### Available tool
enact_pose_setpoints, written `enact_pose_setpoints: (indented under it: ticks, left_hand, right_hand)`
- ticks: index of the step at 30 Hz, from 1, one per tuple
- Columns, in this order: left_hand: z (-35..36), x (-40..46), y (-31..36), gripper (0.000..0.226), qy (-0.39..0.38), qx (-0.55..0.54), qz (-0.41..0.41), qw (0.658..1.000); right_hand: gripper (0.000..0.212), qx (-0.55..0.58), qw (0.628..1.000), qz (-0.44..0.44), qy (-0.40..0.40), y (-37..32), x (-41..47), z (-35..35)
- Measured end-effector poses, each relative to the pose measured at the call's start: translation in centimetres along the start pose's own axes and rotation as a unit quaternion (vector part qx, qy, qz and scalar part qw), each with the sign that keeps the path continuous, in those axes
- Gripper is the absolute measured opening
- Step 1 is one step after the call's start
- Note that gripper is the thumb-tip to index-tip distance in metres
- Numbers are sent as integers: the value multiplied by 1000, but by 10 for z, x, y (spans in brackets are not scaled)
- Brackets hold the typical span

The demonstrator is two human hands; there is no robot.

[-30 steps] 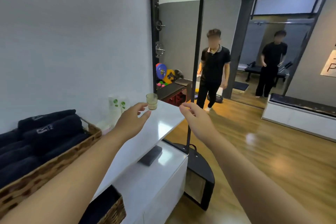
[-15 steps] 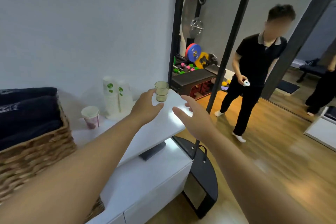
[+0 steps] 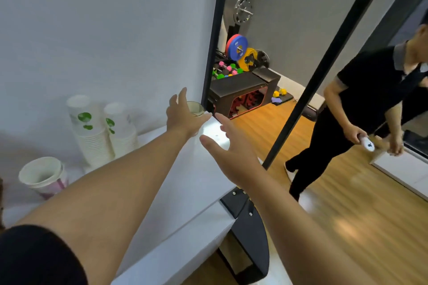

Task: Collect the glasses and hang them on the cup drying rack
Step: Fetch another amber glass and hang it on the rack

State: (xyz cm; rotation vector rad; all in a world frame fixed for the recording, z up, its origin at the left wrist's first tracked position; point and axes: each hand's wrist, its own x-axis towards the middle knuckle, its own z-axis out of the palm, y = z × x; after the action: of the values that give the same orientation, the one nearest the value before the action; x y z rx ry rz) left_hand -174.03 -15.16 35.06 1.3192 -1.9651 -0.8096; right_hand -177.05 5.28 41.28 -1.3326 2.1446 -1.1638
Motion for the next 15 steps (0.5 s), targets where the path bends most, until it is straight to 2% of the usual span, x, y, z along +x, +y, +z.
enact_pose_setpoints:
  ticks: [7, 15]
  left_hand:
    - [29, 31, -22, 109, -46, 53, 29, 997]
    - [34, 48, -34, 96, -35, 42, 42, 998]
  right_hand:
    - [70, -6, 1000, 18, 15, 15, 37, 16]
    - [70, 8, 999, 39, 15, 14, 50, 26]
